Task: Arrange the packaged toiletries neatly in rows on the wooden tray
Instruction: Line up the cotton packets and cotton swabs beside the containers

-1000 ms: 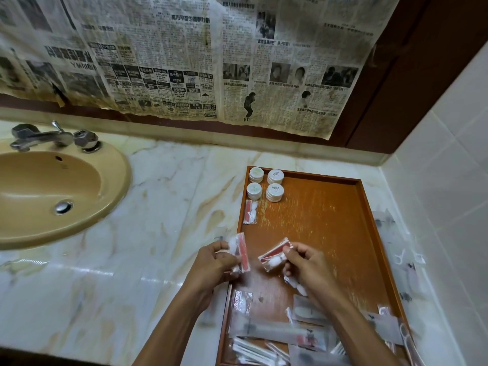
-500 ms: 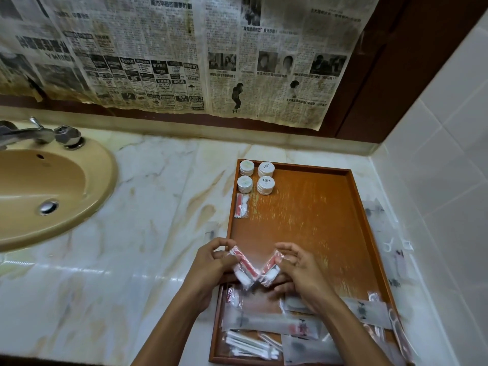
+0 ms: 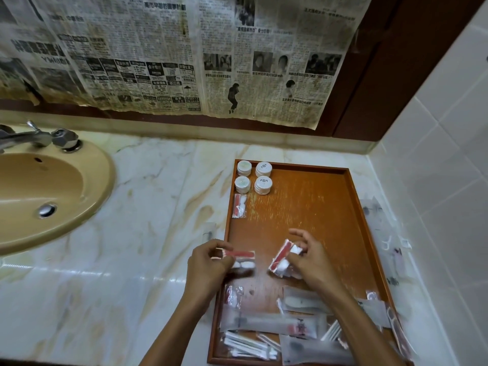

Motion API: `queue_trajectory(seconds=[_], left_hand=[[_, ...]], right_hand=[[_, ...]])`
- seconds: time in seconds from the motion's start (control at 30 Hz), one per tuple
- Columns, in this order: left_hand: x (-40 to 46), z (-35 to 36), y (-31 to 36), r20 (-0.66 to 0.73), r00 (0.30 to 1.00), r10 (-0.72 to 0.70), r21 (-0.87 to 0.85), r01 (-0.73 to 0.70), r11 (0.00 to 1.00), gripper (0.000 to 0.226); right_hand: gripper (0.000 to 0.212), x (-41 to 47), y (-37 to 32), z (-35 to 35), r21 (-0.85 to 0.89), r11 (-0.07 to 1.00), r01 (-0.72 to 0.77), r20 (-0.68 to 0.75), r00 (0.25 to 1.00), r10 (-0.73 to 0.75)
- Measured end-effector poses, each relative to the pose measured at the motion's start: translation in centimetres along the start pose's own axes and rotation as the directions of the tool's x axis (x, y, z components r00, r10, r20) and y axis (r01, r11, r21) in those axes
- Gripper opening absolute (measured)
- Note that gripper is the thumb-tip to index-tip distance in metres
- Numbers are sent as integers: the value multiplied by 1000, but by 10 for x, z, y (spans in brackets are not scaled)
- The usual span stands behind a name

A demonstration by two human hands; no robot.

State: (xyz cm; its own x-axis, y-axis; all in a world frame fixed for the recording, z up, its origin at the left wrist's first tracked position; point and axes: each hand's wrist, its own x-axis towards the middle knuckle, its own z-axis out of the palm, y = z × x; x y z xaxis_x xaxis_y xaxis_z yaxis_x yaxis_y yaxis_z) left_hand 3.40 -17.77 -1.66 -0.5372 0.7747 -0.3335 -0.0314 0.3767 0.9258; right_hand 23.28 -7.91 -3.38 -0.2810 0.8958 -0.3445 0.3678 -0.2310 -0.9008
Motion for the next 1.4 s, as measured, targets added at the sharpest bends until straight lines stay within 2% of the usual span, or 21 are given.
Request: queue_trajectory(seconds=[0.1,0.17,0.2,0.27,0.33,0.4,0.47,0.53,0.63,0.7,0.77,0.83,0.9,1.0,1.07,1.13,1.27,1.4], left_hand=[[0,16,6,2,982,190,173,-187,967,17],[3,26,9,17,950,311,321,-300,898,7],[6,29,9,31,922,387,439,-360,823,5],[12,34,4,108,857,505,666,-439,603,11],[19,36,-4,177,838,516,815,-418,401,17],[24,32,-6,210,835,508,854,-410,321,17],[29,27,-6,293,785,545,816,-503,285,8],[34,21,-5,441,725,530,747,-624,232,13],[38,17,-3,626,667,405,693,-713,102,24],[38,18,-4,660,672,335,707,-707,26,24],[38,20,-5,626,713,316,749,-662,11,22],[38,21,-2,563,751,345,791,-611,41,19],[35,23,5,530,761,374,811,-584,40,11],[35,28,6,432,787,440,857,-510,70,20],[40,28,5,373,802,467,881,-464,92,18],[46,26,5,352,823,446,897,-433,92,17],[59,23,6,339,860,382,912,-399,90,31],[62,18,9,358,849,389,902,-422,93,25]], right_hand=[[54,22,-8,-6,-81,996,46,21,999,-44],[54,38,-13,-8,-167,982,82,51,996,-75],[53,45,-14,-10,-247,964,104,61,994,-92],[53,58,-12,-11,-468,873,141,50,990,-133],[49,64,-6,-13,-609,779,149,4,983,-185],[43,63,1,-15,-640,750,170,-23,971,-240],[37,60,7,-18,-658,706,262,13,942,-337],[31,56,12,-19,-674,638,372,97,901,-423],[31,52,15,-19,-711,540,450,236,876,-420],[35,53,17,-16,-738,507,445,266,883,-387],[35,56,14,-13,-751,493,439,257,882,-394],[34,62,10,-9,-752,485,446,255,876,-409],[35,69,5,-4,-751,485,448,258,875,-409],[35,83,-3,5,-733,491,470,274,865,-419],[35,93,-8,11,-728,482,488,288,855,-430],[36,102,-14,17,-726,474,498,298,850,-435],[42,113,-20,27,-714,475,514,317,843,-435],[45,120,-21,31,-711,475,519,316,839,-443]])
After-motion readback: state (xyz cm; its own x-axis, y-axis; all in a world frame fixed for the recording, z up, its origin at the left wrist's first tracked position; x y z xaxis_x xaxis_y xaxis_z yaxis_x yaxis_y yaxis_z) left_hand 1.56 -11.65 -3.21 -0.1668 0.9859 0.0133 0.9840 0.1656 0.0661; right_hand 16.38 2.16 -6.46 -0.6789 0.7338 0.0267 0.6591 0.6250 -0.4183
